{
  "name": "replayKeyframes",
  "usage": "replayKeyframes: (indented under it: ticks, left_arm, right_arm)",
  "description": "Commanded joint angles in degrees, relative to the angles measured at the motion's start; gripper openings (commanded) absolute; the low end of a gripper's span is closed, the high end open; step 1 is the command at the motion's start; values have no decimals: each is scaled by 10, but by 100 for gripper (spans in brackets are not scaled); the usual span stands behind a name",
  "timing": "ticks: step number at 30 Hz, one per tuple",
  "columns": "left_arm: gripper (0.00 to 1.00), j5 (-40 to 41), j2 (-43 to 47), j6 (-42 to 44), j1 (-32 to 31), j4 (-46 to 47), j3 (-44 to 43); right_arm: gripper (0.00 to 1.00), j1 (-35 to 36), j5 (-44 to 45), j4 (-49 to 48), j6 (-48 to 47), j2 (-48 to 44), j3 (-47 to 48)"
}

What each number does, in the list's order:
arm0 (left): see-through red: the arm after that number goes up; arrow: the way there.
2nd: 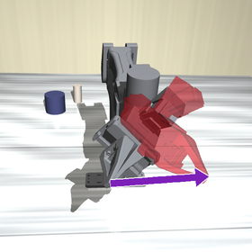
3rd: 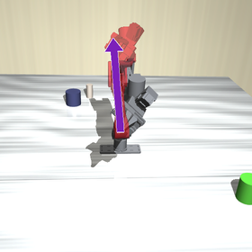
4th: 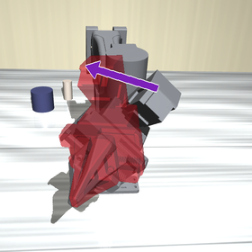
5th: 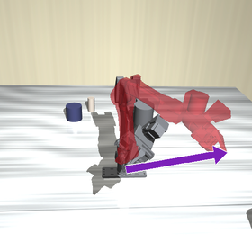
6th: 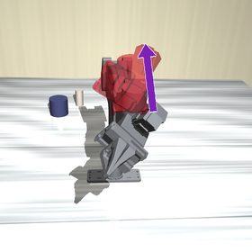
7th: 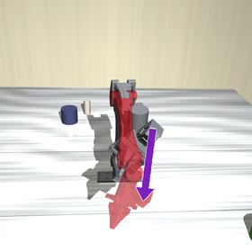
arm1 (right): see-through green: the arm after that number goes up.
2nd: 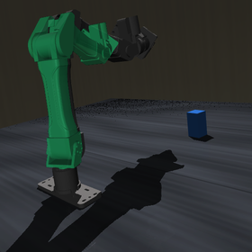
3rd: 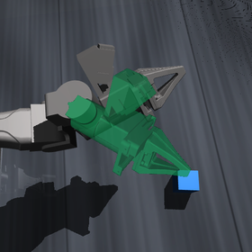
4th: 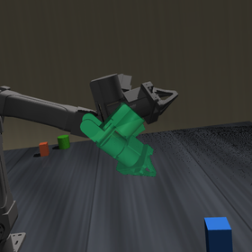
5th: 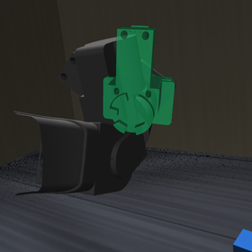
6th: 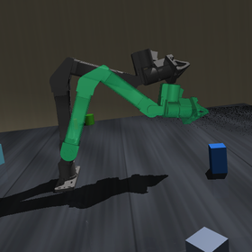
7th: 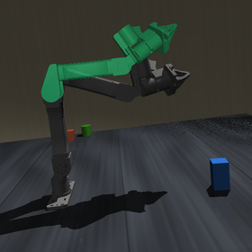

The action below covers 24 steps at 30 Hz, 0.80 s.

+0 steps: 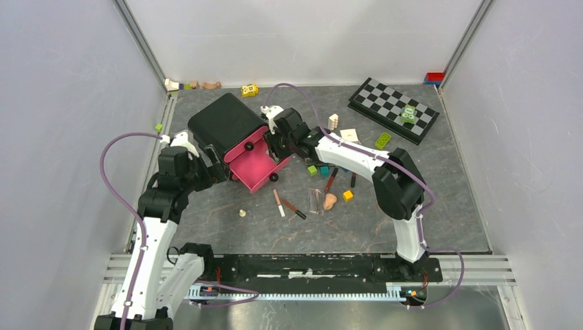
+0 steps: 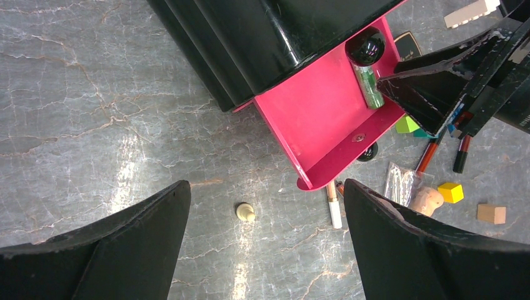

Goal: Organize the makeup
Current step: Place the makeup in the drawer, then pick up the makeup from the center of the board.

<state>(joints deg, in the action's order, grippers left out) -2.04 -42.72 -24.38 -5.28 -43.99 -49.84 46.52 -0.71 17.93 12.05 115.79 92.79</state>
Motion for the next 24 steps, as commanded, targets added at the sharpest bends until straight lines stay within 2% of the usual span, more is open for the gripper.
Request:
replayKeyframes:
  ticks: [1, 7, 13, 21, 24]
  left_arm:
    - [98, -1, 5, 16, -2, 23, 1]
    - [98, -5, 1, 16, -2, 23, 1]
    - [98, -4, 2, 16, -2, 23, 1]
    - [98, -10, 0, 16, -2, 25, 1]
    - [98, -10, 1, 16, -2, 25, 2]
  right_arm:
    - [47, 3, 39, 0, -14, -66, 2]
    - [48, 1, 102, -12, -15, -165, -86]
    - [54, -22, 186, 17, 2, -230, -172]
    - [58, -157, 175, 1, 66, -306, -350]
    - [57, -187, 168, -2, 76, -310, -389]
